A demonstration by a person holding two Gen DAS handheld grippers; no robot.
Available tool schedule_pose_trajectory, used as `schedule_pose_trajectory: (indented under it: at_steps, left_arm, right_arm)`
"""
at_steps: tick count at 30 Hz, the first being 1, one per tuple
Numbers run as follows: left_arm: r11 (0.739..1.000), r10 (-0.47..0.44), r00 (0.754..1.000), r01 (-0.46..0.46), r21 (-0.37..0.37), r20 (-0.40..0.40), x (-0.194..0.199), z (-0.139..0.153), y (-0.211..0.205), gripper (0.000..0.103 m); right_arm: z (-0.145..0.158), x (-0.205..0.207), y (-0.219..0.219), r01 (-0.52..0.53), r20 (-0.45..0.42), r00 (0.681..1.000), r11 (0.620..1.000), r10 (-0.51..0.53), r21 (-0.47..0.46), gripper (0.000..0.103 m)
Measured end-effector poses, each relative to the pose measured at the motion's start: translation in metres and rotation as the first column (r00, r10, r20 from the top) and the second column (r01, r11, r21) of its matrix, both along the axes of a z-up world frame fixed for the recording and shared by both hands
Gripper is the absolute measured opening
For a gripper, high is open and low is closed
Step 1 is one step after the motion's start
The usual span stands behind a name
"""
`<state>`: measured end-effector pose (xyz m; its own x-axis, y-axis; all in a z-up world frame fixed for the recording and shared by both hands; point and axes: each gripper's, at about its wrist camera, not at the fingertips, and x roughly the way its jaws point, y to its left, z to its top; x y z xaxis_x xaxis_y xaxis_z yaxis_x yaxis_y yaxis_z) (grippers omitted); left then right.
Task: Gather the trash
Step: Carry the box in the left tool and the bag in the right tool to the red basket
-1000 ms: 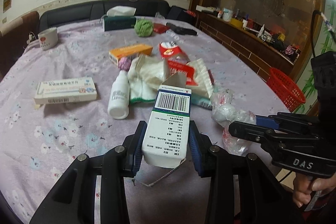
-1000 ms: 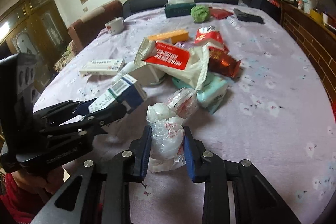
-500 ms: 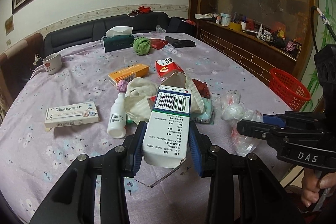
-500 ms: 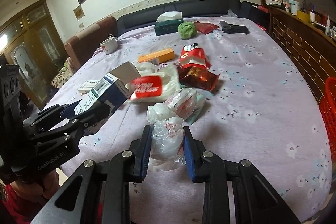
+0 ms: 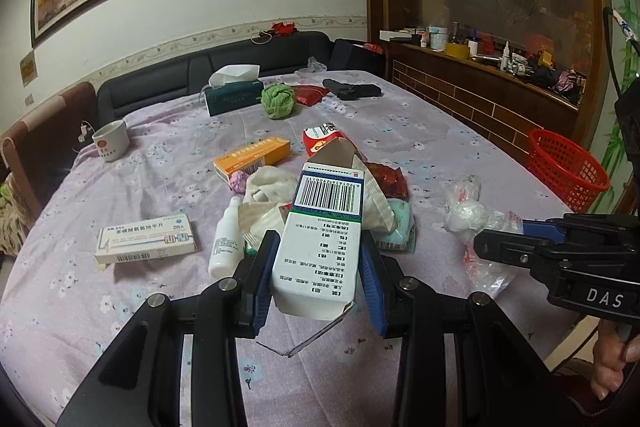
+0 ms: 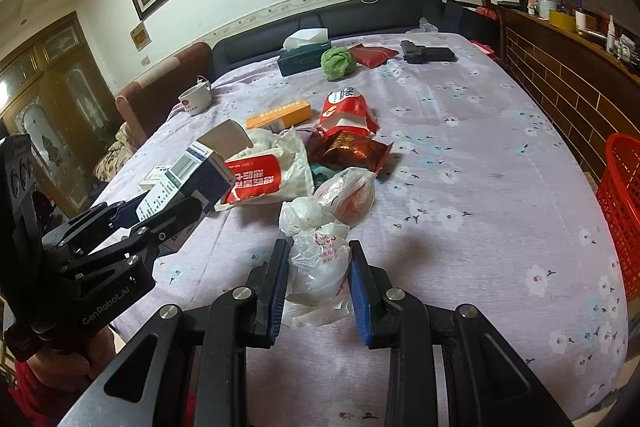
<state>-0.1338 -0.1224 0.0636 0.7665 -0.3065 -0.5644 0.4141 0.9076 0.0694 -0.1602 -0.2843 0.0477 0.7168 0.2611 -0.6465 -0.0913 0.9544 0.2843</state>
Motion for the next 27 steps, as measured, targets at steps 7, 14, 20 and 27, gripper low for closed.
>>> schedule_pose_trajectory:
  at_steps: [7,14,20,27]
  left_arm:
    - [1.0,0.005,1.0,-0.005,0.016,0.008,0.001,0.002,-0.005,0.038]
    - [0.999,-0.053,0.999,0.053,-0.01,0.0,0.004,0.012,-0.02,0.038]
    - [0.982,-0.183,0.982,0.181,-0.051,-0.039,0.005,0.023,-0.06,0.038]
    - [0.924,-0.375,0.921,0.363,-0.118,-0.102,0.005,0.03,-0.146,0.038]
  right_arm:
    - [0.001,-0.002,-0.006,0.011,0.004,1.0,1.0,-0.011,0.003,0.031]
    - [0.004,-0.003,-0.015,0.025,0.01,1.0,1.0,-0.025,0.017,0.031]
    - [0.013,-0.009,-0.048,0.087,0.031,0.996,0.995,-0.089,0.046,0.031]
    - [0.029,-0.034,-0.131,0.264,0.076,0.96,0.961,-0.27,0.078,0.031]
